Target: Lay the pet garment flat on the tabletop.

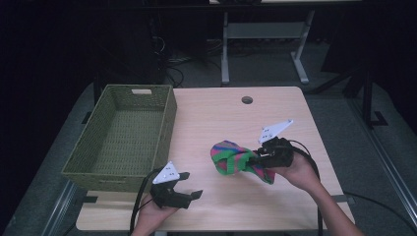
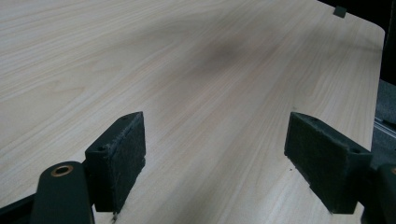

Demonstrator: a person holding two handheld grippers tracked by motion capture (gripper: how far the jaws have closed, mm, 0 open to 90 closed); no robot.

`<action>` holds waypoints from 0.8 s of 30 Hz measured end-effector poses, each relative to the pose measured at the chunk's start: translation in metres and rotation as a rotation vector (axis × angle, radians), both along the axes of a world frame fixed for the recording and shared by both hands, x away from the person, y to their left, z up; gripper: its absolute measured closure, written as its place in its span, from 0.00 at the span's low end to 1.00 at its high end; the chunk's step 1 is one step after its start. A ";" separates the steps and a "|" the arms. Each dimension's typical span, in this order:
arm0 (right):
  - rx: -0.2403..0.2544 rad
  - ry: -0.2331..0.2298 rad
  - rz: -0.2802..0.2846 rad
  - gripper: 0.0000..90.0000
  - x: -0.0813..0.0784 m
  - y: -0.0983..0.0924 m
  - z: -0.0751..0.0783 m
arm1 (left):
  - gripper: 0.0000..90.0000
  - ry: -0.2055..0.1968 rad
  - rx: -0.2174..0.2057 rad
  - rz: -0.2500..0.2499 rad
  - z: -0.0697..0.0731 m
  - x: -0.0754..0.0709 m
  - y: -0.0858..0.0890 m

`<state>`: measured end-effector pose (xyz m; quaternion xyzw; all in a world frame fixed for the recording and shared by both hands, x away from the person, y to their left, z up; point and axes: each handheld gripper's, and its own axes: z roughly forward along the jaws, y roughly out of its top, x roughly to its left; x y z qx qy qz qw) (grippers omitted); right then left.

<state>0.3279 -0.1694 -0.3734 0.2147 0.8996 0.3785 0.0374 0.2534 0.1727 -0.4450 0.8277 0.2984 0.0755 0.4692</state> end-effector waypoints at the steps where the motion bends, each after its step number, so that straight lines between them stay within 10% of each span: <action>1: -0.002 -0.002 0.000 0.81 -0.001 0.000 -0.001 | 0.22 -0.002 0.002 -0.001 0.000 0.000 0.000; 24: -0.039 0.068 0.046 0.81 -0.010 0.019 -0.043 | 0.22 0.003 -0.012 0.009 0.001 0.000 0.003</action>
